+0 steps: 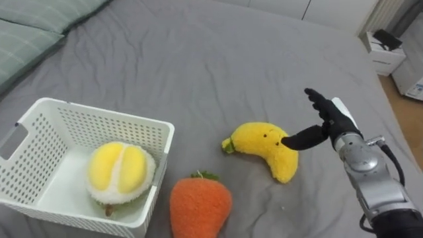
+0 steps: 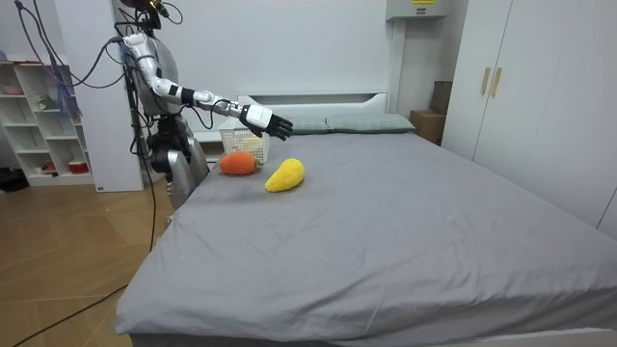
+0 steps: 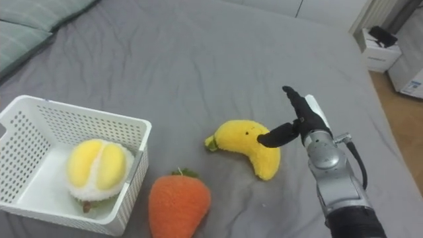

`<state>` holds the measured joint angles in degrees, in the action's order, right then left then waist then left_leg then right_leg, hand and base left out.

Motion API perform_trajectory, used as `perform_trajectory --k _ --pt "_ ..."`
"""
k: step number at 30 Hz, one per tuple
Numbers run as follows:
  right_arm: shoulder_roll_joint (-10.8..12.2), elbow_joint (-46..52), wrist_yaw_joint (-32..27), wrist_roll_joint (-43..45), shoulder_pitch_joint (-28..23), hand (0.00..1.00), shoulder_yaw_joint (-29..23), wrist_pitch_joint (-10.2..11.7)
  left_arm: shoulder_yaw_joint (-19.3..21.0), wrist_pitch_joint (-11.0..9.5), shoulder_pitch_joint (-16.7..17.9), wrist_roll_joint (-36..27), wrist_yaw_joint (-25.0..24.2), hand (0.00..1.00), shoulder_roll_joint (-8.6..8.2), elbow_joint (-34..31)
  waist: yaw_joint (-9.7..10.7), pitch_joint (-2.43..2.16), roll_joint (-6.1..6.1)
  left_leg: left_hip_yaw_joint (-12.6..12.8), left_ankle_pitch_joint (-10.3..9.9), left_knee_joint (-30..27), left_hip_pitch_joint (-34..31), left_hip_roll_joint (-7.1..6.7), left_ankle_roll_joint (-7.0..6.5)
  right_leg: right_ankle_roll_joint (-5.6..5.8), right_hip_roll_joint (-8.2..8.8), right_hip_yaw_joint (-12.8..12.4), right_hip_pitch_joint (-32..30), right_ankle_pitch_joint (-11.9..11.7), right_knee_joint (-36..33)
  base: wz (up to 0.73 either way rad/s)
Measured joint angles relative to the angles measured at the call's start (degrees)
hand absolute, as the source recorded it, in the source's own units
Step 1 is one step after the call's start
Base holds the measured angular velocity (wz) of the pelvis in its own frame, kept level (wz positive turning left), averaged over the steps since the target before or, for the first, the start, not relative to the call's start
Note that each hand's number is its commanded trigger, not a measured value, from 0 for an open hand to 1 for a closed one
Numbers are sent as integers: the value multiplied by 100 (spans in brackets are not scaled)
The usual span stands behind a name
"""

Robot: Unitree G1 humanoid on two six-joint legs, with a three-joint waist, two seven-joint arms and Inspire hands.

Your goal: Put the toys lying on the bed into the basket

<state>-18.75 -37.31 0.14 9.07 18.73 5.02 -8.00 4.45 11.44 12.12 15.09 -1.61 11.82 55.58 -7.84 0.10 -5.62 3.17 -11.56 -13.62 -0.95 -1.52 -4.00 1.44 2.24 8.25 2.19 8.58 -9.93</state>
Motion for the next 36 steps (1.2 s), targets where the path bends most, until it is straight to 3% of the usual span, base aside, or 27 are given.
perform_trajectory --k 5,7,10,20,21,22,25,36 --pt "-29 -1061 -58 -96 563 0 58 70 -217 -109 -479 -144 2 0 55 55 -85 57 41 -6 25 -235 -677 46 23 -71 -12 71 -636 -50 -150 -1" --pt "-29 -1474 -173 -254 849 0 61 113 -355 -246 -745 -375 4 0 61 244 -205 107 89 6 31 -273 -829 73 34 -87 -18 154 -799 -60 -188 -4" --pt "-29 -1774 -287 -437 1051 0 65 253 -367 -370 -946 -556 28 0 60 409 -241 128 107 -26 49 -278 -1003 92 64 -106 -33 233 -959 -71 -182 3" --pt "-37 -2271 -508 -459 1232 0 74 450 -609 -567 -1093 -1147 138 0 59 716 -433 168 73 -61 82 -299 -1547 110 102 -123 -44 309 -1495 -68 -190 0" --pt "-38 -2271 -508 -457 1278 0 83 451 -670 -614 -1151 -1241 138 0 69 839 -437 192 65 -61 84 -297 -1569 110 105 -127 -43 308 -1525 -65 -194 0" --pt "-46 -2271 -509 -456 1365 0 107 462 -744 -650 -1213 -1322 138 0 82 931 -427 253 58 -59 85 -297 -1580 110 105 -139 -43 310 -1534 -58 -194 0" --pt "-129 -2271 -541 -444 1598 0 271 564 -865 -743 -1327 -1332 138 0 82 974 -432 292 7 -22 91 -299 -1730 121 116 -143 -45 304 -1710 -56 -250 -1" --pt "-226 -2321 -847 -419 1923 0 288 671 -995 -818 -1468 -1337 145 0 92 850 -532 289 9 -139 92 -322 -1850 108 117 -145 -46 346 -1811 -54 -276 3"
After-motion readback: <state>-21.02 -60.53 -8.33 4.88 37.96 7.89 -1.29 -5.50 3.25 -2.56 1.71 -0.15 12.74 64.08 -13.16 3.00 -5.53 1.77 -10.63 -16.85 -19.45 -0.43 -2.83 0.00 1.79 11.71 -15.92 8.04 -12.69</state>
